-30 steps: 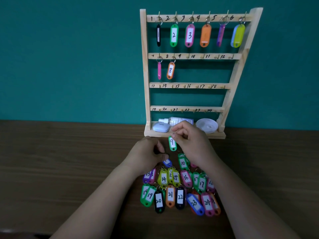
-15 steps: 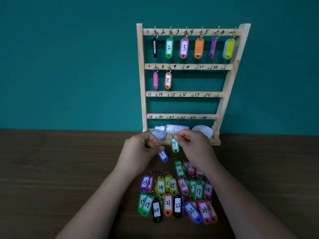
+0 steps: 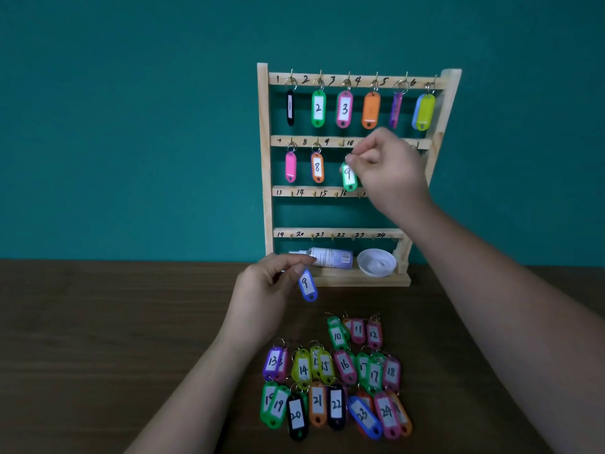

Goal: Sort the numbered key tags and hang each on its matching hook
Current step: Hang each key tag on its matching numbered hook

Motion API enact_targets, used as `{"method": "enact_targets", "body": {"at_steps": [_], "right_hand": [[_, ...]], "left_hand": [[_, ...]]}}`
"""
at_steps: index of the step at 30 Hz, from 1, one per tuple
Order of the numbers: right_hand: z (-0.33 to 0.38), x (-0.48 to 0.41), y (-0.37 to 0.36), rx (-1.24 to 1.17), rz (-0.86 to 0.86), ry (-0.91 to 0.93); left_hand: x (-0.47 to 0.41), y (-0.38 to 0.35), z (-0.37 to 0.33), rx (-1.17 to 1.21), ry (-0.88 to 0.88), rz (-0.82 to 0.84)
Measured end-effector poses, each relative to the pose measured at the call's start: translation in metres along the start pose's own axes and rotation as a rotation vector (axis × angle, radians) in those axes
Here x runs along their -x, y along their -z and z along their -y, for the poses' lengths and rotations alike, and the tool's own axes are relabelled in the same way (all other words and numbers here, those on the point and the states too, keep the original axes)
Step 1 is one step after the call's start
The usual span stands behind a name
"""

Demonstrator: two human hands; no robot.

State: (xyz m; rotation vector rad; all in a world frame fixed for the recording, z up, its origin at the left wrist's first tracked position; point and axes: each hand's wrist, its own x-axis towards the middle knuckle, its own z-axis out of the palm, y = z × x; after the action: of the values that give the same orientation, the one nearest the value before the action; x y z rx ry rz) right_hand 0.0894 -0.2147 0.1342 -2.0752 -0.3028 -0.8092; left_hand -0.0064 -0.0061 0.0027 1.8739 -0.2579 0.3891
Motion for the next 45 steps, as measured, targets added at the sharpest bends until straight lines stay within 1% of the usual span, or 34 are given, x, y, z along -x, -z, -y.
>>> {"method": "enact_targets", "body": {"at_steps": [8, 13, 19, 21, 24, 27, 28, 29, 32, 33, 35, 38, 40, 45], "right_hand": [[0.016, -0.015, 0.001, 0.069, -0.074, 0.087], [0.021, -0.018, 0.000, 0.163, -0.090, 0.101], [0.019, -0.012, -0.002, 0.292, -0.036, 0.129], [0.015, -0.005, -0.002, 0.294, -0.030, 0.147], [0.009, 0.014, 0.000, 0.275, -0.053, 0.190], [0.008, 0.042, 0.001, 0.339, -0.093, 0.285], [0.010, 0.051, 0.000, 0.328, -0.069, 0.283], [0.011, 0.061, -0.003, 0.288, -0.004, 0.254], [0.013, 0.089, -0.016, 0.079, 0.331, 0.129], [0.012, 0.097, -0.019, 0.022, 0.418, 0.095], [0.009, 0.109, -0.024, -0.058, 0.506, 0.045], [0.003, 0.117, -0.028, -0.130, 0.553, 0.014], [0.000, 0.118, -0.030, -0.167, 0.548, -0.001], [-0.002, 0.118, -0.028, -0.123, 0.493, 0.037]], "left_hand": [[0.000, 0.001, -0.002, 0.067, 0.027, -0.130], [0.001, 0.005, -0.001, 0.070, 0.029, -0.110], [0.001, 0.008, -0.001, 0.079, 0.032, -0.096], [0.001, 0.009, -0.003, 0.098, 0.039, -0.099], [0.000, 0.009, -0.006, 0.139, 0.048, -0.111], [0.000, 0.009, -0.009, 0.215, 0.048, -0.127], [0.000, 0.010, -0.011, 0.242, 0.047, -0.139], [0.000, 0.010, -0.011, 0.264, 0.047, -0.152], [-0.001, 0.011, -0.012, 0.292, 0.035, -0.183], [-0.001, 0.010, -0.012, 0.300, 0.027, -0.187], [0.000, 0.009, -0.011, 0.311, 0.027, -0.194], [0.001, 0.006, -0.010, 0.264, 0.022, -0.200], [0.002, 0.005, -0.009, 0.237, 0.009, -0.188], [0.001, 0.007, -0.009, 0.184, -0.004, -0.166]]}}
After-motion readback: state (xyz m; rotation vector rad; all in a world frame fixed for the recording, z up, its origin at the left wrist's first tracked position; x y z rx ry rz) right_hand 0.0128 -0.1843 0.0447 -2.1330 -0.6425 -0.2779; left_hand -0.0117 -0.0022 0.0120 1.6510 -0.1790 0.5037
